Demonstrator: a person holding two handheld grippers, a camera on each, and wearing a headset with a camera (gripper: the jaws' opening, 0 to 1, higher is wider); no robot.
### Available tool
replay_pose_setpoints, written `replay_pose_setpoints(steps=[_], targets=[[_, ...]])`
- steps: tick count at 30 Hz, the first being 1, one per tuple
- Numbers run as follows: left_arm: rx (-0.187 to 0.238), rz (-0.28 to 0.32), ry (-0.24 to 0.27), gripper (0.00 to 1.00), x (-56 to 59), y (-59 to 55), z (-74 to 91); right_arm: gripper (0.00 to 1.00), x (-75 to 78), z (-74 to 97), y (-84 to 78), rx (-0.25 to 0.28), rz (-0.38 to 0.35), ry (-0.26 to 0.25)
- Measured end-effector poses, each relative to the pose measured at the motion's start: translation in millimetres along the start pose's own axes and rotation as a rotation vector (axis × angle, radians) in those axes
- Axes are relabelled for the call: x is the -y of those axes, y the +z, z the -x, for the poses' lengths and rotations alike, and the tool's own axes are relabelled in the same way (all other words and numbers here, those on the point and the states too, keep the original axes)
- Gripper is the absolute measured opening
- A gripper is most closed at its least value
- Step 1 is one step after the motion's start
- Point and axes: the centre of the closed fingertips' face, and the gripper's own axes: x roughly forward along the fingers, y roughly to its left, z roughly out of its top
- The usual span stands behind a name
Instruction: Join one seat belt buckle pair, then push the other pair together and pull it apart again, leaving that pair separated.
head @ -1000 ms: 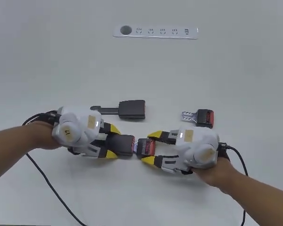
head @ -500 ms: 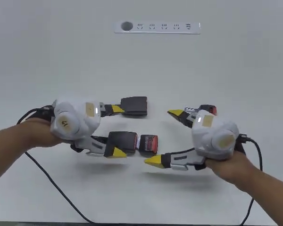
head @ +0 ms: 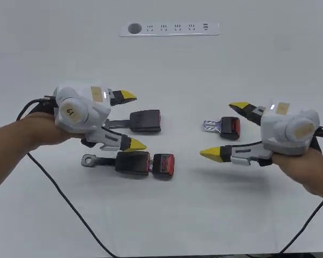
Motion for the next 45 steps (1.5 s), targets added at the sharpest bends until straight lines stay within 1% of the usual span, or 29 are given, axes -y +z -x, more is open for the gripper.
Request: replay_pose_setpoints(steps=[2, 4, 7, 10, 11, 12, 14, 17, 19, 22, 23, 24, 25, 26, 27, 28, 29, 30, 31, 32, 33, 34, 35, 36, 40, 45], targets=[[-0.004, 0.008, 0.004, 0.72, -2.8, -1.7, -2.5, 0.86, 6.7, 3.4, -7.0, -0.017, -0.012, 0.006], [-0.025, 0.008, 0.006, 0.71, -5.2, -7.2, -5.9, 0.83, 12.5, 6.2, -12.9, -0.035, -0.005, 0.003], [-0.037, 0.024, -0.01, 0.69, -5.6, -13.1, -10.1, 0.8, 18.0, 7.9, -26.3, -0.077, 0.004, 0.029], [-0.056, 0.057, -0.021, 0.66, -8.3, -22.3, -13.9, 0.77, 19.0, 8.0, -32.0, -0.107, 0.018, 0.063], [-0.06, 0.074, -0.02, 0.65, -9.5, -24.8, -15.0, 0.75, 20.4, 7.8, -32.8, -0.11, 0.021, 0.068], [-0.069, 0.075, -0.021, 0.64, -11.1, -28.0, -16.7, 0.72, 21.2, 7.4, -33.2, -0.112, 0.021, 0.081], [-0.07, 0.074, -0.023, 0.62, -11.2, -28.4, -18.5, 0.7, 22.2, 6.1, -34.4, -0.12, 0.015, 0.098], [-0.066, 0.091, -0.026, 0.61, -12.1, -29.2, -23.3, 0.69, 19.8, 3.5, -36.9, -0.15, 0.028, 0.129], [-0.078, 0.088, -0.037, 0.59, -10.9, -32.4, -26.6, 0.68, 16.4, 2.9, -36.8, -0.159, 0.041, 0.152], [-0.097, 0.08, -0.051, 0.54, -10.0, -39.0, -30.0, 0.65, 13.8, 3.0, -37.1, -0.171, 0.059, 0.174], [-0.115, 0.065, -0.045, 0.52, -11.1, -43.1, -30.3, 0.64, 12.5, 2.8, -37.1, -0.174, 0.062, 0.184], [-0.13, 0.061, -0.043, 0.51, -11.3, -46.7, -30.8, 0.63, 11.3, 3.0, -38.9, -0.189, 0.065, 0.19], [-0.129, 0.068, -0.051, 0.49, -10.2, -47.2, -30.6, 0.61, 11.4, 4.1, -38.4, -0.192, 0.092, 0.198], [-0.127, 0.076, -0.067, 0.46, -7.5, -48.3, -31.2, 0.58, 11.5, 4.2, -38.1, -0.193, 0.092, 0.199], [-0.139, 0.062, -0.071, 0.44, -6.6, -51.3, -31.6, 0.54, 10.4, 4.2, -36.6, -0.192, 0.093, 0.213], [-0.142, -0.005, -0.063, 0.43, -9.9, -51.1, -31.2, 0.53, 10.2, 3.8, -35.9, -0.19, 0.102, 0.217], [-0.133, 0.043, -0.064, 0.43, -8.9, -49.2, -32.3, 0.52, 10.8, 3.8, -36.2, -0.192, 0.111, 0.219], [-0.132, 0.04, -0.06, 0.42, -11.2, -47.4, -34.9, 0.51, 11.9, 3.5, -36.0, -0.189, 0.127, 0.221], [-0.137, 0.039, -0.064, 0.42, -11.2, -47.4, -35.7, 0.5, 12.9, 3.4, -35.5, -0.187, 0.122, 0.222], [-0.139, 0.029, -0.069, 0.39, -11.0, -46.9, -36.6, 0.49, 14.1, 3.3, -34.8, -0.187, 0.117, 0.222], [-0.145, 0.019, -0.066, 0.35, -11.8, -47.1, -37.2, 0.46, 16.1, 2.7, -34.7, -0.188, 0.12, 0.216], [-0.141, 0.018, -0.077, 0.36, -10.6, -46.9, -39.1, 0.41, 17.8, 3.1, -35.6, -0.196, 0.128, 0.21], [-0.143, 0.012, -0.082, 0.36, -11.2, -47.8, -39.0, 0.37, 18.9, 3.2, -34.5, -0.195, 0.156, 0.219], [-0.142, 0.009, -0.085, 0.35, -11.3, -47.9, -39.1, 0.37, 18.0, 4.2, -34.0, -0.198, 0.145, 0.221], [-0.139, -0.008, -0.098, 0.35, -11.2, -48.8, -40.2, 0.36, 19.2, 5.0, -34.1, -0.199, 0.181, 0.242], [-0.147, -0.038, -0.126, 0.35, -11.8, -49.5, -40.1, 0.35, 21.0, 6.0, -35.2, -0.186, 0.186, 0.256]])
